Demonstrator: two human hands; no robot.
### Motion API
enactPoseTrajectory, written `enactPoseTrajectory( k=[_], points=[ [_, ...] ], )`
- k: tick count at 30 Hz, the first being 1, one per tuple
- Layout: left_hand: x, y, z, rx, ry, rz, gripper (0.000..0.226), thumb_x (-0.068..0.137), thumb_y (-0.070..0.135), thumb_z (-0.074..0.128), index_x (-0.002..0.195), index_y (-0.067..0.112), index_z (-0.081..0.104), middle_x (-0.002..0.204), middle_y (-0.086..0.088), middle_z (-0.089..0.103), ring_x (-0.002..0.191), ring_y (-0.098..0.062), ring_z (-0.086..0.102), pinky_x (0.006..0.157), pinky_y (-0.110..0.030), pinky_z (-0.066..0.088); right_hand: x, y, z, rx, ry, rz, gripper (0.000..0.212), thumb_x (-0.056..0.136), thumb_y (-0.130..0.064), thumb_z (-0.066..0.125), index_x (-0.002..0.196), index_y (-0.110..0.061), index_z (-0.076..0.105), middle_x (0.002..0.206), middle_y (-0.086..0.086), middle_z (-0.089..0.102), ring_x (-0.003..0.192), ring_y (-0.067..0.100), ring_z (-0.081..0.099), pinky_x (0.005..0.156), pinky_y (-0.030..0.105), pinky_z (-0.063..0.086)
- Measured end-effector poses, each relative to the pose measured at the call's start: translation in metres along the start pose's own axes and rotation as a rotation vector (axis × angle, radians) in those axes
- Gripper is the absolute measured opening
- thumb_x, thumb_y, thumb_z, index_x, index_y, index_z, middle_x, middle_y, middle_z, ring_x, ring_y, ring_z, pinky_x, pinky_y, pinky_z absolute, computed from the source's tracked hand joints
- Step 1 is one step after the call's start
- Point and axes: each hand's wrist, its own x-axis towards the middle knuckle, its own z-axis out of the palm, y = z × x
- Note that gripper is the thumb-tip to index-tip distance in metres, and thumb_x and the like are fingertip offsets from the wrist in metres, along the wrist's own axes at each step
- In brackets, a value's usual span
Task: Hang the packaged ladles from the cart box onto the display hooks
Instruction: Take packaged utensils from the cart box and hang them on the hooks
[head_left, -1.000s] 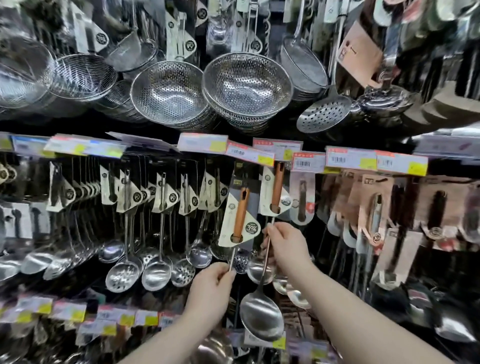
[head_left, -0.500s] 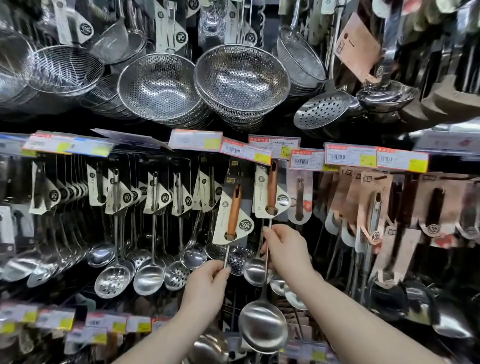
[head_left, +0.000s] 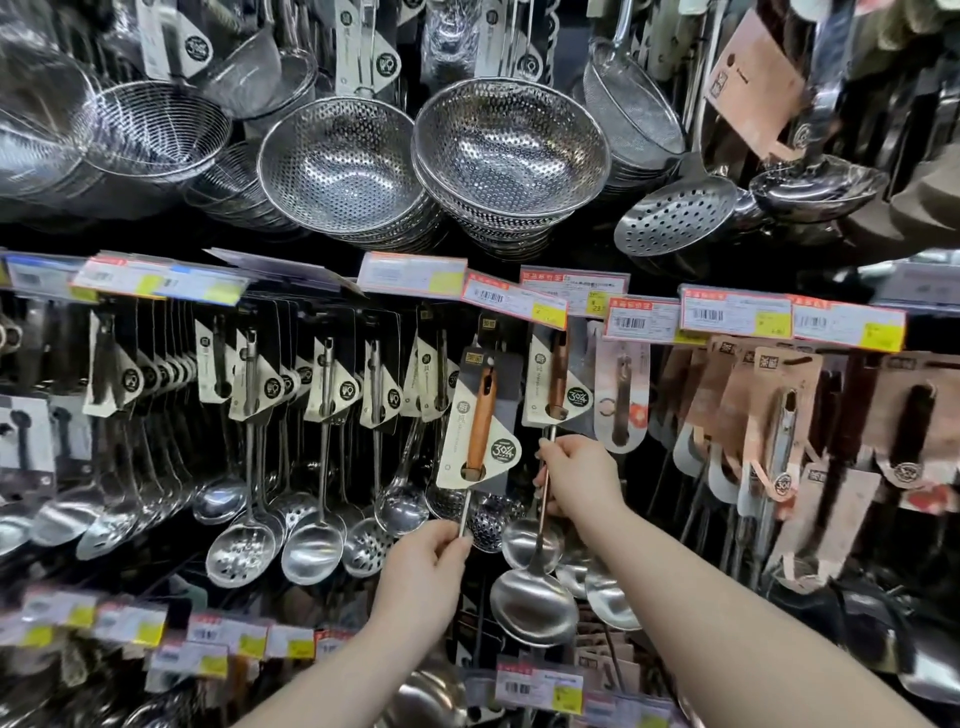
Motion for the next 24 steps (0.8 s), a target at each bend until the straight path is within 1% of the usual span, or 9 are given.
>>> enactPoseTrajectory(
  k=[4,6,10,13,14,16,19,22,24],
  points=[
    [0.005,0.000,0.003,-0.026,-0.002,-0.019,0.018,0.090,0.026,0.055,0.074,0.024,0.063,0.056,0.006,0.054,0.052,-0.011,0.046,0.052,-0.023,0.038,0.025,0.013,0.010,-0.051,0.014,0.025,0.034,0.094,-0.028,0.045,0.090,0.002,0.061,0.072,0.010,0.064,0.065,0.027,0.059,0.073,0.050,0.056],
    [0.010,-0.001,0.005,-0.013,-0.006,-0.023,0.019,0.090,0.027,0.054,0.074,0.024,0.062,0.054,0.007,0.051,0.050,-0.009,0.045,0.049,-0.018,0.037,0.039,0.020,0.015,-0.084,0.010,0.021,0.033,0.094,-0.028,0.044,0.091,0.000,0.061,0.080,0.015,0.068,0.073,0.033,0.063,0.076,0.050,0.057],
    [0.019,-0.003,0.010,-0.018,0.007,-0.024,0.020,0.090,0.027,0.054,0.072,0.026,0.061,0.052,0.008,0.049,0.044,-0.004,0.040,0.041,-0.009,0.033,0.068,0.031,0.024,-0.145,0.036,0.021,0.028,0.095,-0.025,0.043,0.104,-0.007,0.062,0.096,0.018,0.069,0.085,0.033,0.064,0.078,0.043,0.053],
    [0.027,-0.005,0.013,-0.019,0.013,-0.029,0.017,0.090,0.028,0.054,0.077,0.024,0.063,0.057,0.007,0.053,0.049,-0.006,0.043,0.046,-0.012,0.035,0.084,0.040,0.032,-0.193,0.043,0.016,0.029,0.095,-0.024,0.044,0.109,-0.004,0.061,0.105,0.022,0.066,0.097,0.037,0.061,0.073,0.032,0.044],
    [0.029,-0.006,0.014,-0.014,0.015,-0.030,0.016,0.090,0.028,0.053,0.078,0.025,0.063,0.058,0.007,0.053,0.050,-0.007,0.043,0.047,-0.014,0.035,0.087,0.043,0.035,-0.206,0.043,0.006,0.030,0.095,-0.024,0.045,0.108,-0.002,0.060,0.106,0.023,0.065,0.099,0.038,0.059,0.072,0.031,0.040],
    [0.034,-0.009,0.016,-0.009,0.022,-0.027,0.015,0.090,0.028,0.054,0.077,0.026,0.063,0.054,0.008,0.052,0.046,-0.005,0.041,0.045,-0.015,0.032,0.095,0.046,0.041,-0.229,0.036,-0.016,0.031,0.096,-0.025,0.044,0.105,0.001,0.060,0.106,0.024,0.064,0.101,0.038,0.058,0.073,0.033,0.040],
    [0.041,-0.010,0.020,-0.020,0.035,-0.023,0.014,0.089,0.026,0.056,0.077,0.026,0.063,0.048,0.010,0.049,0.042,-0.003,0.038,0.046,-0.019,0.031,0.110,0.044,0.047,-0.236,0.000,0.031,0.027,0.097,-0.024,0.042,0.094,-0.004,0.060,0.095,0.020,0.062,0.089,0.031,0.059,0.070,0.030,0.036],
    [0.044,-0.012,0.022,-0.037,0.034,-0.044,0.016,0.088,0.025,0.056,0.074,0.028,0.063,0.051,0.009,0.051,0.046,-0.005,0.041,0.050,-0.022,0.035,0.123,0.048,0.052,-0.175,0.004,0.086,0.022,0.095,-0.020,0.042,0.083,-0.008,0.055,0.083,0.015,0.054,0.075,0.023,0.048,0.067,0.028,0.031],
    [0.045,-0.014,0.022,-0.034,0.034,-0.045,0.017,0.088,0.026,0.057,0.073,0.031,0.062,0.055,0.008,0.054,0.050,-0.006,0.045,0.055,-0.023,0.038,0.127,0.052,0.052,-0.137,-0.001,0.115,0.025,0.095,-0.021,0.042,0.085,-0.005,0.057,0.083,0.017,0.055,0.074,0.024,0.049,0.067,0.029,0.032]
  ],
)
